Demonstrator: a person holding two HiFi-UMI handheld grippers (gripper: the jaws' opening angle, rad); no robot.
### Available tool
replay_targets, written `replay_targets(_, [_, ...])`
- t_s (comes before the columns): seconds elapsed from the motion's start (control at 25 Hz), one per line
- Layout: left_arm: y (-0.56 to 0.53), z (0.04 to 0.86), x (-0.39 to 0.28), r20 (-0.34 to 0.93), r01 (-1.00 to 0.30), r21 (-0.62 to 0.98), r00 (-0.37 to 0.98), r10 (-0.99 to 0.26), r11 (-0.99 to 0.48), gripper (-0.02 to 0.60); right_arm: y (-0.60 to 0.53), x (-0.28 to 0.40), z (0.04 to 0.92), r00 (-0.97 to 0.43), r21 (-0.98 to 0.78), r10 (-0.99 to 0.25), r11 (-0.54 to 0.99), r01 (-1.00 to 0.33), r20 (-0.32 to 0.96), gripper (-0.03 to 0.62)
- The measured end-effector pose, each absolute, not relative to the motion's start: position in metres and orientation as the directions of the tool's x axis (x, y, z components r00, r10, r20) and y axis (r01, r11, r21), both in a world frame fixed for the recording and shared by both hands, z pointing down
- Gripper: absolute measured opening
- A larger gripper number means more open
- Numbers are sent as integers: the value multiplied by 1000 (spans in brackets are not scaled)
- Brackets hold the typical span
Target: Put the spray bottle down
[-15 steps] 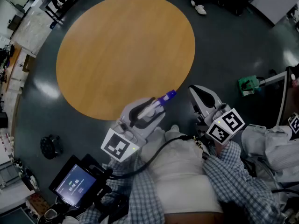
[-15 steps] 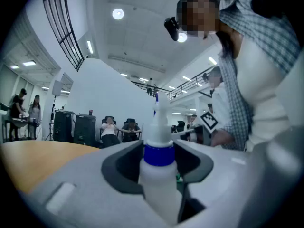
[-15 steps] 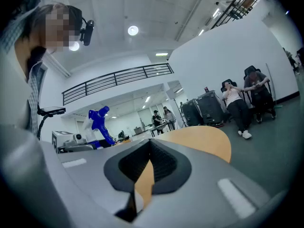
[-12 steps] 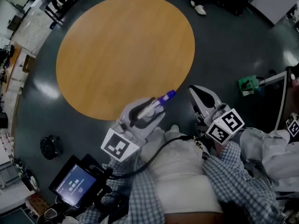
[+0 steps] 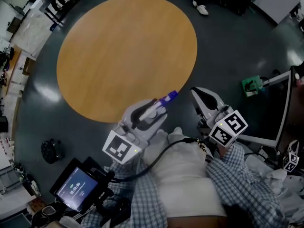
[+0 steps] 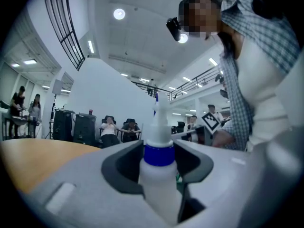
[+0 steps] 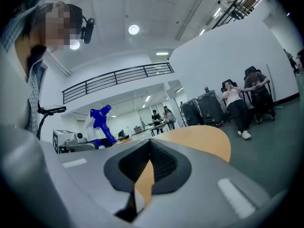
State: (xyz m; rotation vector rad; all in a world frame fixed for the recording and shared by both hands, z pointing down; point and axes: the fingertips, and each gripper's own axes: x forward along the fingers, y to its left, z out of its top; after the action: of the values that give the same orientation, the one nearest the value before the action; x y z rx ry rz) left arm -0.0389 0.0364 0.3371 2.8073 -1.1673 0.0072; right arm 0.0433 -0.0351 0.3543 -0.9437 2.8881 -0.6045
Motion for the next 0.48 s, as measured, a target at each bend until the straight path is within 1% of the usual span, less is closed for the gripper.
replay_targets(0.28, [36,338,-38,44,-704,91,710,-703,-705,179,-35,43,355,-812,-376,-577,737,-562,83,3])
replay_targets(0.48, [42,335,-55,31,-699,97,713,-700,-708,178,-28,28,353,-806,-377,-586,730,-570,84,3])
